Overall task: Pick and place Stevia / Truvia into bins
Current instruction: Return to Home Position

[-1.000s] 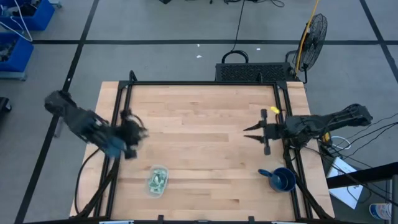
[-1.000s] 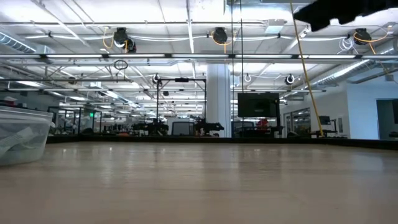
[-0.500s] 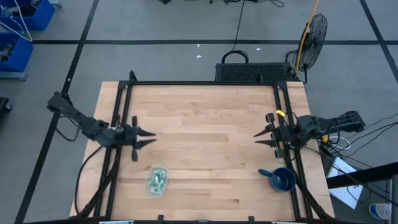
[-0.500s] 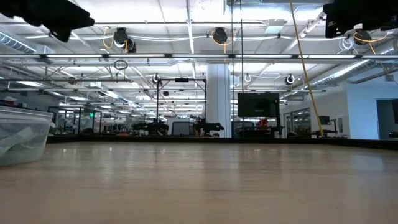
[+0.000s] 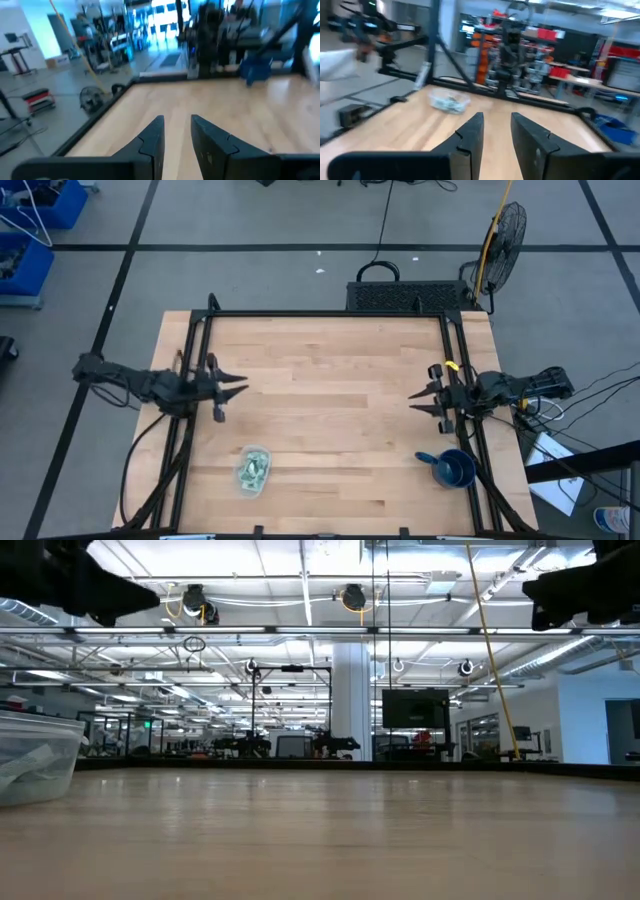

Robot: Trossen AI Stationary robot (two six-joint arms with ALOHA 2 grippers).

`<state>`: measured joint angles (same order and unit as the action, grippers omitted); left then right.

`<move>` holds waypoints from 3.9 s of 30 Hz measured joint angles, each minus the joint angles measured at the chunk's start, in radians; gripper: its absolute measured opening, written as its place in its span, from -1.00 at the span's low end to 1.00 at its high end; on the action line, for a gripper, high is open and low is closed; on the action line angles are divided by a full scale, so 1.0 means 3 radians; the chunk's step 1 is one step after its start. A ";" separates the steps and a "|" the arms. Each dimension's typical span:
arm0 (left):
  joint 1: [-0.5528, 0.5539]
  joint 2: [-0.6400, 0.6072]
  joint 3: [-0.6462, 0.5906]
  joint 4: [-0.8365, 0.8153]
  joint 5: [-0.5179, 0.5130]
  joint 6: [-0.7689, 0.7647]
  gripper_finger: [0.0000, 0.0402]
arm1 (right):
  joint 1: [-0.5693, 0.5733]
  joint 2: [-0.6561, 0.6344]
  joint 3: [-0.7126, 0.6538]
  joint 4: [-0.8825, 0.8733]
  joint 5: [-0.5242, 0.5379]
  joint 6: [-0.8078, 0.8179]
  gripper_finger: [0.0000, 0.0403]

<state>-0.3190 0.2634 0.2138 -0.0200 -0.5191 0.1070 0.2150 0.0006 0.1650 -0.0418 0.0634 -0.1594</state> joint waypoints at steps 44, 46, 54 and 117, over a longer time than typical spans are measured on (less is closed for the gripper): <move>0.0262 -0.0614 -0.0676 0.0284 0.0507 -0.0283 -0.49 | 0.0000 0.0023 -0.0497 0.0439 0.0047 -0.0033 -0.55; 0.0262 -0.0614 -0.0676 0.0284 0.0507 -0.0297 -0.49 | 0.0000 0.0023 -0.0498 0.0439 0.0047 -0.0034 -0.55; 0.0262 -0.0614 -0.0676 0.0283 0.0506 -0.0288 -0.49 | 0.0000 0.0023 -0.0498 0.0439 0.0047 -0.0033 -0.55; 0.0262 -0.0614 -0.0676 0.0281 0.0505 -0.0285 -0.49 | 0.0000 0.0023 -0.0500 0.0440 0.0046 -0.0033 -0.55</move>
<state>-0.2405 0.0792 0.0109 0.0643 -0.3676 0.0216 0.2150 0.0075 0.0151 0.0901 0.0772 -0.1692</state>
